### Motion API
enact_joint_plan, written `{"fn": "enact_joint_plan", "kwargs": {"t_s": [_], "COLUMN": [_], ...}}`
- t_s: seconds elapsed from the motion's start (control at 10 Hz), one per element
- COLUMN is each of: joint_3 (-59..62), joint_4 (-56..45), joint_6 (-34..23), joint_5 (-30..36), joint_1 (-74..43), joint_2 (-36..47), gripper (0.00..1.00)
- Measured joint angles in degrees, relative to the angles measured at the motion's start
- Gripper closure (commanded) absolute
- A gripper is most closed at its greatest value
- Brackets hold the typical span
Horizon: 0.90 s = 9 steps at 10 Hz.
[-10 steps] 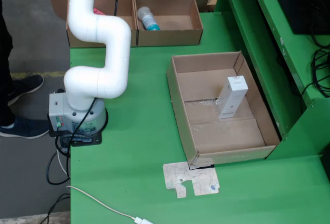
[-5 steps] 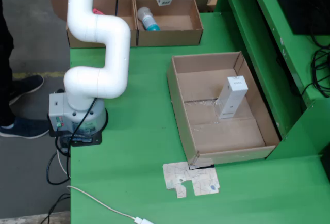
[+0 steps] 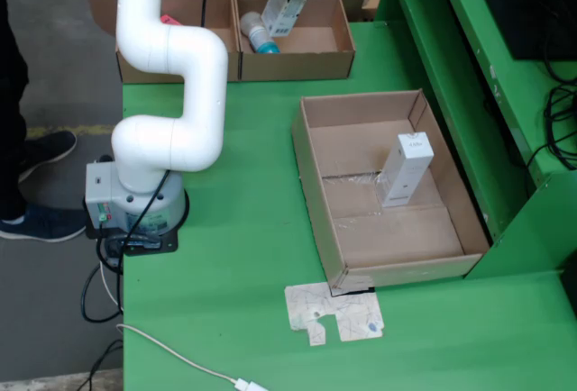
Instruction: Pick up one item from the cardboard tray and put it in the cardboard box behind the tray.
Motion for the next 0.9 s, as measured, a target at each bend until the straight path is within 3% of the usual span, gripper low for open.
{"fn": "enact_joint_plan", "kwargs": {"t_s": [0.5, 0.9], "joint_3": [0.0, 0.0], "joint_4": [-5.0, 1.8], "joint_6": [1.7, -2.5], "joint_5": [0.6, -1.0], "joint_1": [0.4, -0.1], "joint_2": [0.0, -3.3], "gripper": [1.0, 1.0]}}
